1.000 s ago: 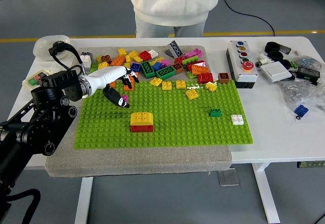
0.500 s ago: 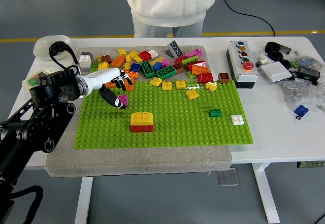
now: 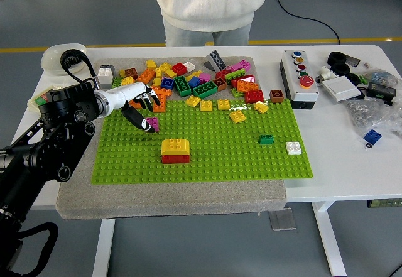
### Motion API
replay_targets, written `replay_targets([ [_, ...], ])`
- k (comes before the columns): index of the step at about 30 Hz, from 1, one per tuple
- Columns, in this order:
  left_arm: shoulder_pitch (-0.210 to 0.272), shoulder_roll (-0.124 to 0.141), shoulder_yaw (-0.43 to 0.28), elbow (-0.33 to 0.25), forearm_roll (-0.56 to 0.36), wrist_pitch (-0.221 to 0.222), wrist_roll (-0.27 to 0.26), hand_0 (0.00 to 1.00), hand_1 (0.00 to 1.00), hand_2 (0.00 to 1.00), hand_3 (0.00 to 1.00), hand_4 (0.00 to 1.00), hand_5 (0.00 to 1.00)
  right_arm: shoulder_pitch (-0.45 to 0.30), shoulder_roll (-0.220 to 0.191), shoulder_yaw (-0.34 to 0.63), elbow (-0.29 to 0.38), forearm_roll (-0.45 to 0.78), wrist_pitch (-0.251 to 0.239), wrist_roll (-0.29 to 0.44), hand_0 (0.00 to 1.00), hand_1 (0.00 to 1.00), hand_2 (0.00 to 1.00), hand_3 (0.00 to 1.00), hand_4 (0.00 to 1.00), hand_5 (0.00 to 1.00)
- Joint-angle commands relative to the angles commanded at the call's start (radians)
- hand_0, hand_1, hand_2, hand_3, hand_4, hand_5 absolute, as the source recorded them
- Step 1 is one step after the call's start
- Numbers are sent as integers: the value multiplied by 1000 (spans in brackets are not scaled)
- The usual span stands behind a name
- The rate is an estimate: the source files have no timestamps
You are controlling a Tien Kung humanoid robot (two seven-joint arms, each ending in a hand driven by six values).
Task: Pick up the brick,pile it on top of brick,press brick,pick up the brick,pile it on top of brick,press brick
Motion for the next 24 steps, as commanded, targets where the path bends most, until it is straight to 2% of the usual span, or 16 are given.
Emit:
replay_targets([
  [13, 0, -4, 9, 19, 0, 21, -5, 696, 627, 587, 619, 998, 147, 2, 0, 1, 0, 2, -1, 0, 740, 647, 712, 591, 811, 372],
  [24, 5, -2, 29, 37, 0, 61, -14, 694, 626, 586, 615, 998, 145, 3, 0, 1, 0, 5, -1, 0, 740, 647, 712, 593, 813, 370],
])
